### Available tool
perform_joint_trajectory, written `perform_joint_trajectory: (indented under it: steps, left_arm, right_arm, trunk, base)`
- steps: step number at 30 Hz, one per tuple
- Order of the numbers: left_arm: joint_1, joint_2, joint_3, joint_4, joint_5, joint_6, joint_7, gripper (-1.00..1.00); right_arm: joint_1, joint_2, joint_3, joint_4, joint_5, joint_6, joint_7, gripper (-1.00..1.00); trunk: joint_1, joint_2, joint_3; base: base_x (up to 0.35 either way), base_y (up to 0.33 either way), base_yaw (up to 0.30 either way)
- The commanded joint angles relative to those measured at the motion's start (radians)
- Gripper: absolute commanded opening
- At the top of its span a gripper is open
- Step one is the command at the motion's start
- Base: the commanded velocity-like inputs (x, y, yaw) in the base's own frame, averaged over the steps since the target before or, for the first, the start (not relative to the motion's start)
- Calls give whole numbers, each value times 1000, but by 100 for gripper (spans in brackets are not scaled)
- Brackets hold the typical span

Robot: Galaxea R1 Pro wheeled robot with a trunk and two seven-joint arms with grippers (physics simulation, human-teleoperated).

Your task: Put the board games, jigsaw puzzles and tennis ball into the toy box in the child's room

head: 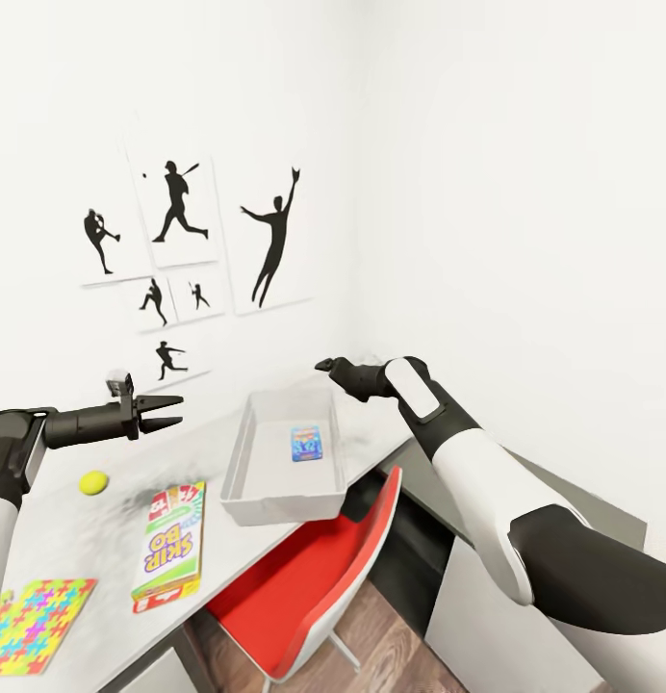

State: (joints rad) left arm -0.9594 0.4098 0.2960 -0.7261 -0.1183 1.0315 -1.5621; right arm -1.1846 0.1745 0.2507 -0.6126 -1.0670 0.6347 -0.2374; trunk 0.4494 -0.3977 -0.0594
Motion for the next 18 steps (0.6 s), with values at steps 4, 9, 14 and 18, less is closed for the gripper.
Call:
perform_joint_trajectory:
  steps: [4,9,14,18]
  left_arm:
    - [-1,0,3,0,-11,10,-9,100]
    - [-1,0,3,-1,-11,10,-9,100]
    - [-1,0,2,-1,-11,10,-9,100]
    - [-1,0,2,0,-11,10,-9,100]
  right_arm:
    - [-1,0,2,1,-10,0,-10,100]
    - [-1,0,2,2,-10,-2,-10,100]
    - [-1,0,2,2,-10,-6,-10,100]
    - [1,0,2,3,-10,-21,-10,100]
  trunk:
    - [1,-2,4]
    - [1,-2,12]
    - [1,-2,19]
    - [1,-2,21]
  base:
    - [-76,149,-151]
    - [-17,36,-160]
    - [-4,7,-155]
    - [-1,2,-64]
